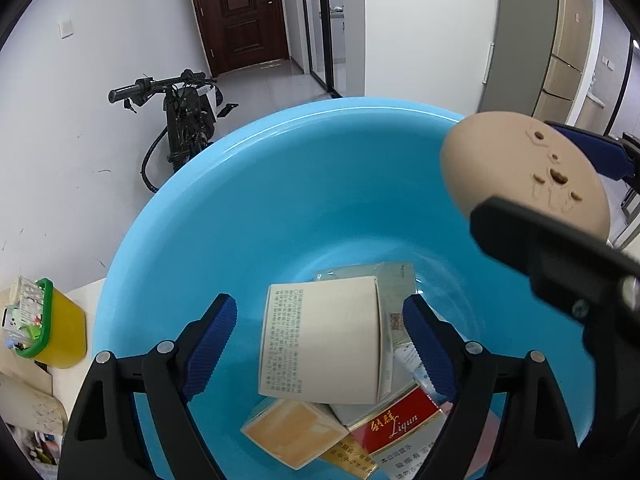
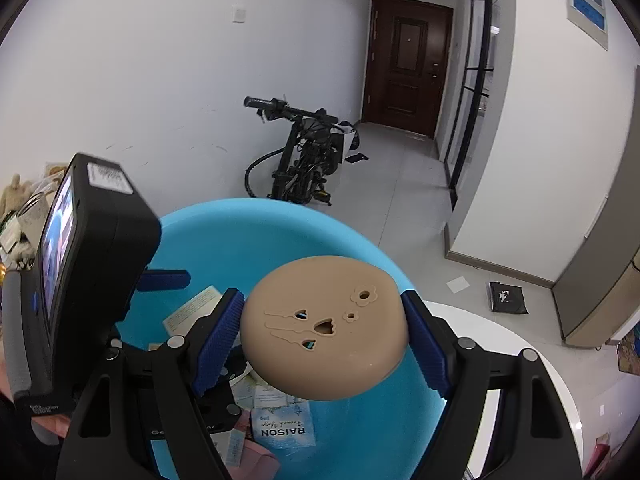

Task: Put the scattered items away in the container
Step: 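Open the left gripper to drop the cream box into the basin, then lower the tan sponge into the basin and open the right gripper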

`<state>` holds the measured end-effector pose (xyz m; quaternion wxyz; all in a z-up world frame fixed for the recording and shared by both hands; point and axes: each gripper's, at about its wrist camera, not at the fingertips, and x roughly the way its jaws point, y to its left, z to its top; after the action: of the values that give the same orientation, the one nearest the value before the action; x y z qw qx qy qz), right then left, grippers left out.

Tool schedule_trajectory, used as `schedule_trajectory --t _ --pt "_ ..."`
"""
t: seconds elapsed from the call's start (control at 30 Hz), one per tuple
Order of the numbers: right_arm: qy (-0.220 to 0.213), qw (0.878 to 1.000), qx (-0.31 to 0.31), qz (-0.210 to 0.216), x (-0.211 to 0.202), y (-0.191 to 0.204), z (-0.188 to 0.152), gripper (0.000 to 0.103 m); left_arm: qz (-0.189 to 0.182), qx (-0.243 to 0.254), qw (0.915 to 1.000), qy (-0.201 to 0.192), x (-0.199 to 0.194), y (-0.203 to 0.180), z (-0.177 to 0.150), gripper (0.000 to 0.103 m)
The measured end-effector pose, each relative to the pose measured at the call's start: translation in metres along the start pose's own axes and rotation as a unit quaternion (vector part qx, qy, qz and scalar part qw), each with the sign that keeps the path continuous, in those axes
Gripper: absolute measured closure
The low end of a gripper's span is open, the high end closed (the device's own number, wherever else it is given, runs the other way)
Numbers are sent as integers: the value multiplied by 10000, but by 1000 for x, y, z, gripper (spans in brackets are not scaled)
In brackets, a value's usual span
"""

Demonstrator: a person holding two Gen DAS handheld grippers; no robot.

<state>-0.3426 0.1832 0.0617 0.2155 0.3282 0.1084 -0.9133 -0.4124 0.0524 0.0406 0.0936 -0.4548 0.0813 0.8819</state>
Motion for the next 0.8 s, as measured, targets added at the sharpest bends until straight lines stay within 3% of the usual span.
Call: schedule_trajectory --t 0.17,0.57,0.8 --pt "106 9999 -24 44 3 2 -3 25 149 197 9997 -40 -11 7 2 16" --pt "258 9995 -150 42 6 1 -6 25 -91 -586 9977 -325 -30 64 20 16" --pt "594 9962 -613 165 20 23 -14 25 -112 -648 9969 -426 -44 57 15 16"
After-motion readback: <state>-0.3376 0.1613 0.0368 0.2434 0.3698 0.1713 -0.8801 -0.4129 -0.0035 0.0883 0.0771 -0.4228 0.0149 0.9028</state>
